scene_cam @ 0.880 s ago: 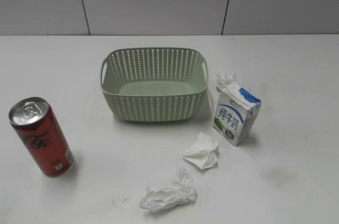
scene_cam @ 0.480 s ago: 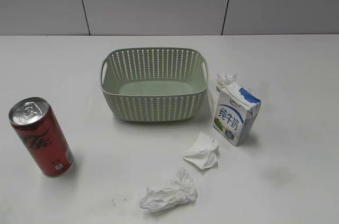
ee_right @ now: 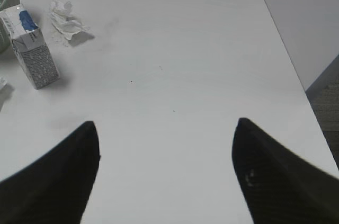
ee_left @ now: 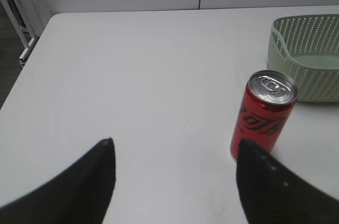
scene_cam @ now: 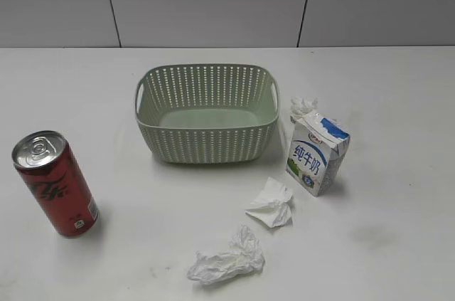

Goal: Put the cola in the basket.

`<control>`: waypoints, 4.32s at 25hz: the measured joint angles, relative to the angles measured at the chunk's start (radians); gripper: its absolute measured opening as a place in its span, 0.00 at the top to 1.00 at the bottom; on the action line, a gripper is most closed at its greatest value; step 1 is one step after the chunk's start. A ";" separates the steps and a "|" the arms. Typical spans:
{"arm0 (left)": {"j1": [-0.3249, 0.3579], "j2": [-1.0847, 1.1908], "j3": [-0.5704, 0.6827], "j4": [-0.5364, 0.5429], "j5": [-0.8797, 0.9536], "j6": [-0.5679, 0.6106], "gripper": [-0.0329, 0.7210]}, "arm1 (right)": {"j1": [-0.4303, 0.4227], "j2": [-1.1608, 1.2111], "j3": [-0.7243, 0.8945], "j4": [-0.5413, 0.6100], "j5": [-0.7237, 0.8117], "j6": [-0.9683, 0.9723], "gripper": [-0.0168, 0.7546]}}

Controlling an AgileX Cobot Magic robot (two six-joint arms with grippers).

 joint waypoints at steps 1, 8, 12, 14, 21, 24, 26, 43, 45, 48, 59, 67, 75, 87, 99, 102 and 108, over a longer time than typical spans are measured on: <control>0.000 0.000 0.000 0.000 0.000 0.000 0.24 | 0.000 0.000 0.000 0.000 0.000 0.000 0.21; 0.000 0.000 0.000 0.000 0.000 0.000 0.24 | 0.000 0.000 0.000 0.000 0.000 0.000 0.21; 0.000 0.000 0.000 0.000 0.000 0.000 0.24 | 0.000 0.000 0.000 0.000 0.000 0.000 0.21; 0.000 0.000 0.000 0.000 0.000 0.000 0.24 | 0.000 0.000 0.000 0.000 0.000 0.000 0.21; 0.000 0.001 0.000 0.000 0.000 0.000 0.24 | 0.000 0.000 0.000 0.000 0.000 0.000 0.21; 0.000 0.004 0.000 0.000 0.000 0.000 0.24 | 0.000 0.000 0.000 0.000 0.000 0.000 0.21; 0.000 0.008 0.000 -0.001 -0.002 0.000 0.24 | 0.000 0.000 0.000 0.000 0.000 0.000 0.21; 0.000 0.200 -0.079 -0.226 -0.217 0.169 0.16 | 0.000 0.000 0.000 0.000 0.000 0.000 0.21; 0.000 0.266 -0.093 -0.278 -0.230 0.227 0.16 | 0.000 0.000 0.000 0.000 0.000 0.000 0.21; 0.000 0.384 -0.117 -0.318 -0.226 0.295 0.15 | 0.000 0.000 0.000 0.000 0.000 0.000 0.21; -0.237 0.804 -0.252 -0.321 -0.197 0.387 0.15 | 0.000 0.000 0.000 0.000 0.000 0.000 0.21; -0.273 1.090 -0.359 -0.317 -0.155 0.387 0.12 | 0.000 0.000 0.000 0.000 0.000 0.000 0.21; -0.273 1.294 -0.363 -0.240 -0.165 0.388 0.11 | 0.000 0.000 0.000 0.000 0.000 0.000 0.21; -0.273 1.292 -0.432 -0.204 -0.189 0.371 0.11 | 0.000 0.000 0.000 0.000 0.000 0.000 0.21; -0.273 1.398 -0.440 -0.171 -0.137 0.343 0.11 | 0.000 0.000 0.000 0.000 0.000 0.000 0.21; -0.273 1.433 -0.440 -0.151 -0.139 0.340 0.11 | 0.000 0.000 0.000 0.000 0.000 0.000 0.21; -0.273 1.498 -0.440 -0.138 -0.105 0.340 0.11 | 0.000 0.000 0.000 0.000 0.000 0.000 0.21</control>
